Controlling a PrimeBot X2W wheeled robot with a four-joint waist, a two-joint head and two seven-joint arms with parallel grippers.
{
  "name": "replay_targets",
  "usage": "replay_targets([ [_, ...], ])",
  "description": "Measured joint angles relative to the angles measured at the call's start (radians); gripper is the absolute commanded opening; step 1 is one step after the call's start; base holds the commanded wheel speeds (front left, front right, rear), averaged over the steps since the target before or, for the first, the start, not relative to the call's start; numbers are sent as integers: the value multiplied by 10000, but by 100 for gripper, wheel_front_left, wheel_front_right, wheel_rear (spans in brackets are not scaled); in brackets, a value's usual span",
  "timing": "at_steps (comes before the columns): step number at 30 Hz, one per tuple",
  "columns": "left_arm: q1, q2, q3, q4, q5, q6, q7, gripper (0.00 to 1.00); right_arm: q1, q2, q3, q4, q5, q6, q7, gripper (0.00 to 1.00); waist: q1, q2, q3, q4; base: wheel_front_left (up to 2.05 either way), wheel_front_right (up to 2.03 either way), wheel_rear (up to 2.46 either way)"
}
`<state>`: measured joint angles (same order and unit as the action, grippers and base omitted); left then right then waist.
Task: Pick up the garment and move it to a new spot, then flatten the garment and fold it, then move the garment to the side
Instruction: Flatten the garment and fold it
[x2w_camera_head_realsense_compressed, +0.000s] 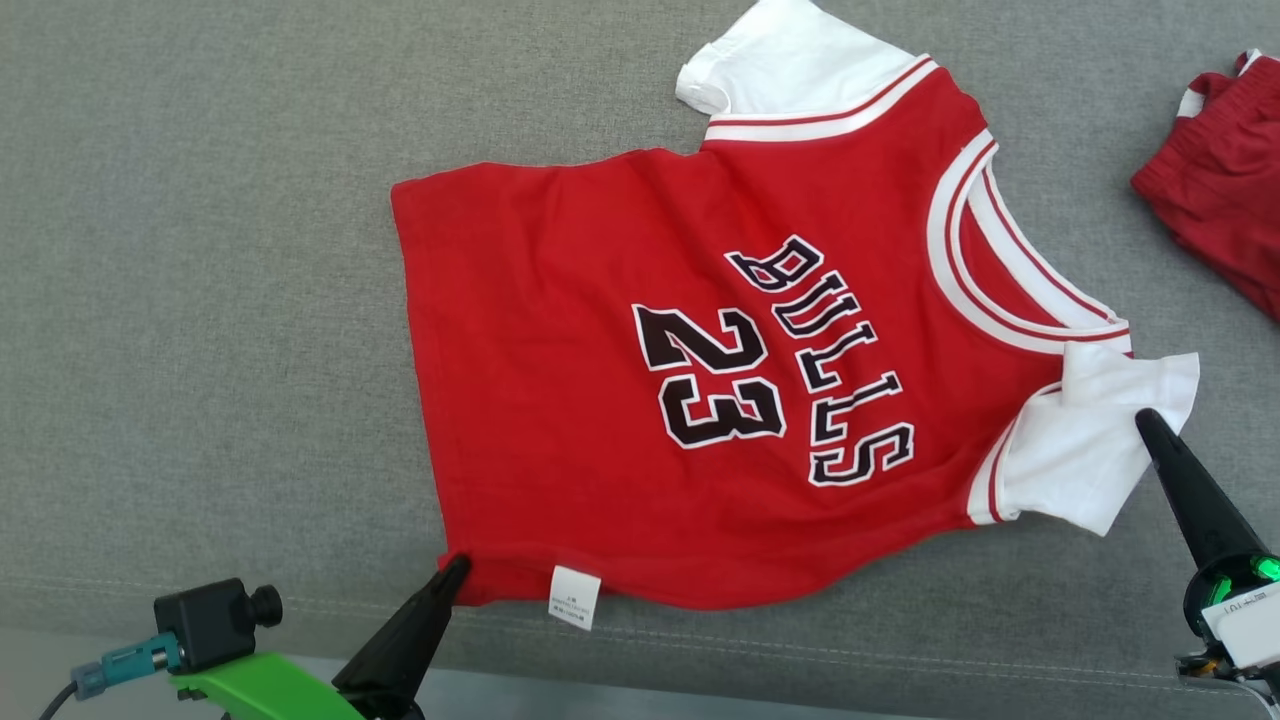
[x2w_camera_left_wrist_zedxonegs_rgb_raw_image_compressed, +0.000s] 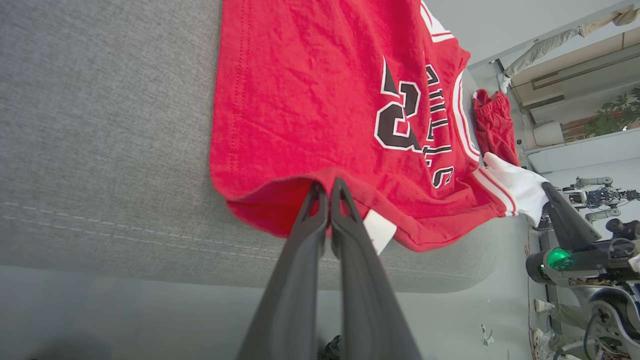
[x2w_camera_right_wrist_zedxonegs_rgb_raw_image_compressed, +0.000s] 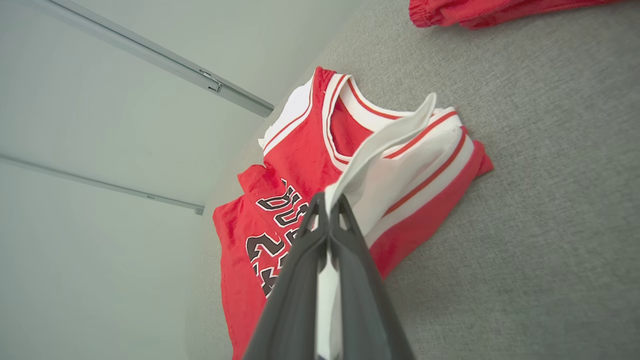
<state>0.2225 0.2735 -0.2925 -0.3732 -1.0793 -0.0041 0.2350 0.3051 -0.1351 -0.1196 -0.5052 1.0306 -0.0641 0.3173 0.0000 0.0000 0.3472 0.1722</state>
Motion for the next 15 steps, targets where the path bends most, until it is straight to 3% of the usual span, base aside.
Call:
replay_targets([
  [15,-760,-161,295,516,-374,134,113,0,-701,-86,370,362,-453,-194,107,0,0,0,311,301,0,0,0],
])
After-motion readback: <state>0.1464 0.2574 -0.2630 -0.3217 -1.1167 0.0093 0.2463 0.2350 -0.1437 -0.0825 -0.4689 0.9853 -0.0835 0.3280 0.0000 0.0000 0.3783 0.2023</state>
